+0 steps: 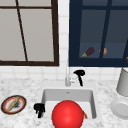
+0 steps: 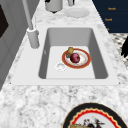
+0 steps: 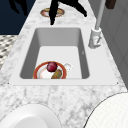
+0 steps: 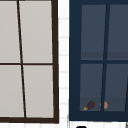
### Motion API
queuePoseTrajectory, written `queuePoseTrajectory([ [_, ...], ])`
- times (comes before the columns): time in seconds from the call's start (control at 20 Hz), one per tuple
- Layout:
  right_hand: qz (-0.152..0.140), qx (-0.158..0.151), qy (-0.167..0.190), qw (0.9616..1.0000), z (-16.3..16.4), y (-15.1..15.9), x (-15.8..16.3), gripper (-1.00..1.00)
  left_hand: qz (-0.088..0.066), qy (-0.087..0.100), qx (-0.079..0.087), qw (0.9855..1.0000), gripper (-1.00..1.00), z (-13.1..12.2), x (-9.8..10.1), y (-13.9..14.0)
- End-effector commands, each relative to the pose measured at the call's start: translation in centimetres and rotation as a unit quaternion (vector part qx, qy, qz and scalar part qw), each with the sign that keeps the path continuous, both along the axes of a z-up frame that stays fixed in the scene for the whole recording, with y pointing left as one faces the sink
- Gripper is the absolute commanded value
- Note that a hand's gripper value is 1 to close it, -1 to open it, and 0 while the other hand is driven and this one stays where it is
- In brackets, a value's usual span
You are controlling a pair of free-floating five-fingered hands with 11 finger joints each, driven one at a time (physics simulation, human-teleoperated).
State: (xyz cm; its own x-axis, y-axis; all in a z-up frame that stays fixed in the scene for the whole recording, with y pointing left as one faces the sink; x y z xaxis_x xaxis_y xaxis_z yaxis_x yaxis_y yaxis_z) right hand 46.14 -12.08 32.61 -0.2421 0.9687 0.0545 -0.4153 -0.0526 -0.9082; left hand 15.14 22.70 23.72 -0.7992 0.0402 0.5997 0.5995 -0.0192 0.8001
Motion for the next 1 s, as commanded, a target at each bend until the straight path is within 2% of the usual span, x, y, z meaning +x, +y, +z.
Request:
queuePoseTrajectory([
  [0.0, -0.021, -0.021, 0.007, 0.9995, 0.0, 0.3, 1.9, -1.00, 0.000, 0.000, 0.000, 1.0000, 0.00, 0.0, 0.0, 0.0],
  [0.15, -0.009, -0.031, 0.010, 0.9994, -2.6, 0.7, 3.3, -1.00, 0.000, 0.000, 0.000, 1.0000, 0.00, 0.0, 0.0, 0.0],
  [0.2, -0.002, -0.028, 0.018, 0.9994, -3.1, 0.7, 4.1, -1.00, 0.000, 0.000, 0.000, 1.0000, 0.00, 0.0, 0.0, 0.0],
  [0.5, -0.005, -0.017, 0.074, 0.9971, -5.4, 0.7, 8.2, -1.00, 0.000, 0.000, 0.000, 1.0000, 0.00, 0.0, 0.0, 0.0],
  [0.65, -0.006, -0.012, 0.111, 0.9937, -6.3, 0.5, 9.6, -1.00, 0.000, 0.000, 0.000, 1.0000, 0.00, 0.0, 0.0, 0.0],
  [0.95, -0.010, -0.010, 0.162, 0.9866, -8.8, 0.1, 13.2, -1.00, 0.000, 0.000, 0.000, 1.0000, 0.00, 0.0, 0.0, 0.0],
])
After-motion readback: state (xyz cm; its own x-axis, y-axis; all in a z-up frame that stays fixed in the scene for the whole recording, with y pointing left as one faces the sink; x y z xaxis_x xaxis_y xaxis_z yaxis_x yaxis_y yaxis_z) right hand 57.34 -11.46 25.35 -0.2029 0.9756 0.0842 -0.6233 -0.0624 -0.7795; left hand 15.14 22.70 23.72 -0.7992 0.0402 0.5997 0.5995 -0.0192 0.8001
